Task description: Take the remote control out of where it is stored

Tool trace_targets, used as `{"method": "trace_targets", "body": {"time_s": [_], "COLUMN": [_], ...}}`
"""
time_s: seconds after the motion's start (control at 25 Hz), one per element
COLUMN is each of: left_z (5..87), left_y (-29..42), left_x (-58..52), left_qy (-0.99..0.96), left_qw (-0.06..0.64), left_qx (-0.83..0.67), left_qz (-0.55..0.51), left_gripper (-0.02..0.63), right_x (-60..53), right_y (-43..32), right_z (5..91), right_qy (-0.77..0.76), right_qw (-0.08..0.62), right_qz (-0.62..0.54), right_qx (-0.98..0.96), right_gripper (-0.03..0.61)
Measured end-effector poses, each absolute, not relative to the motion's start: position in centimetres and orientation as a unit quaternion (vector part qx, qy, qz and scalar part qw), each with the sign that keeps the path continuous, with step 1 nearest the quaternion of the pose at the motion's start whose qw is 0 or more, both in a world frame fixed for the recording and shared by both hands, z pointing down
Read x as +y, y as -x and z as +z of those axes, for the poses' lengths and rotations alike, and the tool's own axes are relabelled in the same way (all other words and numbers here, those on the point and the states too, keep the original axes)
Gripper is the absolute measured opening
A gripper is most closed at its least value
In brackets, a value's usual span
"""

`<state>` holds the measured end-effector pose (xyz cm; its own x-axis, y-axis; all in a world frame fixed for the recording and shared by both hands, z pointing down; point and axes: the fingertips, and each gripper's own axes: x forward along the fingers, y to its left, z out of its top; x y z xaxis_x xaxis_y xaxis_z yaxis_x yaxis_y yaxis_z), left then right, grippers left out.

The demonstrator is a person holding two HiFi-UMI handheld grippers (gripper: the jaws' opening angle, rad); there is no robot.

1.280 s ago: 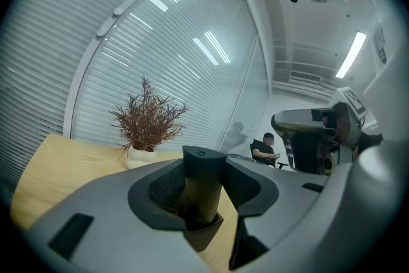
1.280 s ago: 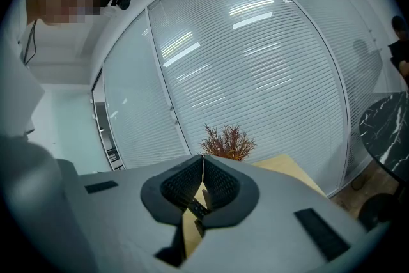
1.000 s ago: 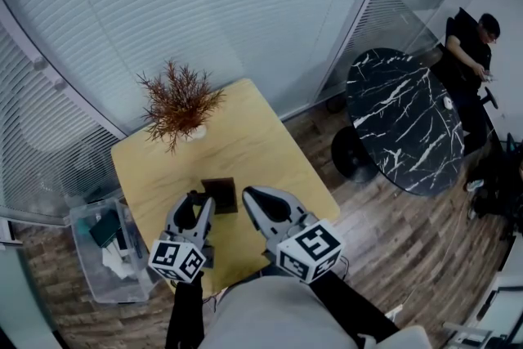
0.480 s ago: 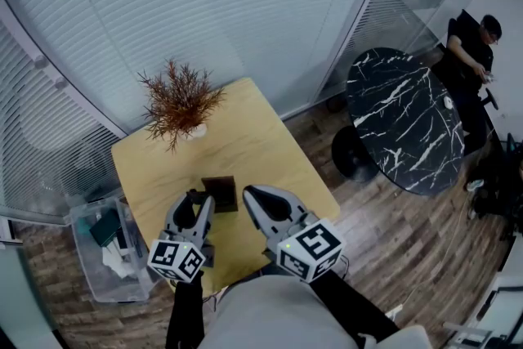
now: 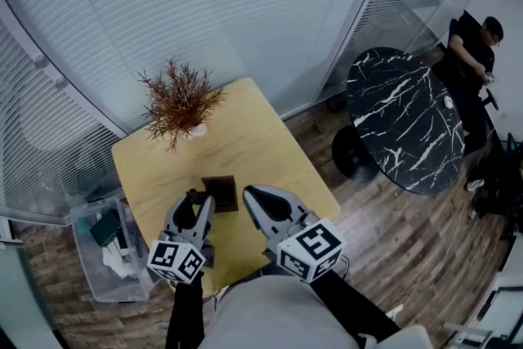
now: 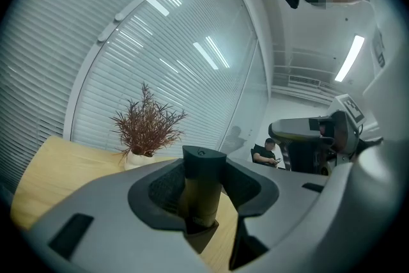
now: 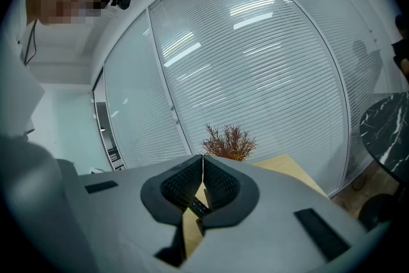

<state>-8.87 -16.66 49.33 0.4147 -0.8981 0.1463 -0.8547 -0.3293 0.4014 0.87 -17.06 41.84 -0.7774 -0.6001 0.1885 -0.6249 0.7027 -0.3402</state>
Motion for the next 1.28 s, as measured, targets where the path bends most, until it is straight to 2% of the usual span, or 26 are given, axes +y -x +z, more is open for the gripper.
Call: {"method": "trace_targets", "body": {"time_s": [1.28], "left_z": [47.4], "left_y": [9.3], "left_x": [-15.8], "left_qy": [-0.812], "left_qw": [0.204], "left_qx": [-0.543], "left_qz": [-0.069], "left_gripper": [0.186], "right_x": [-16.5], "right_y": [-0.9], "right_z": [42.4], "right_qy": [-0.333], "right_qw": [0.038], "right_qz": [0.201], "right_qx": [-0.921], "right_gripper": [0.005]}}
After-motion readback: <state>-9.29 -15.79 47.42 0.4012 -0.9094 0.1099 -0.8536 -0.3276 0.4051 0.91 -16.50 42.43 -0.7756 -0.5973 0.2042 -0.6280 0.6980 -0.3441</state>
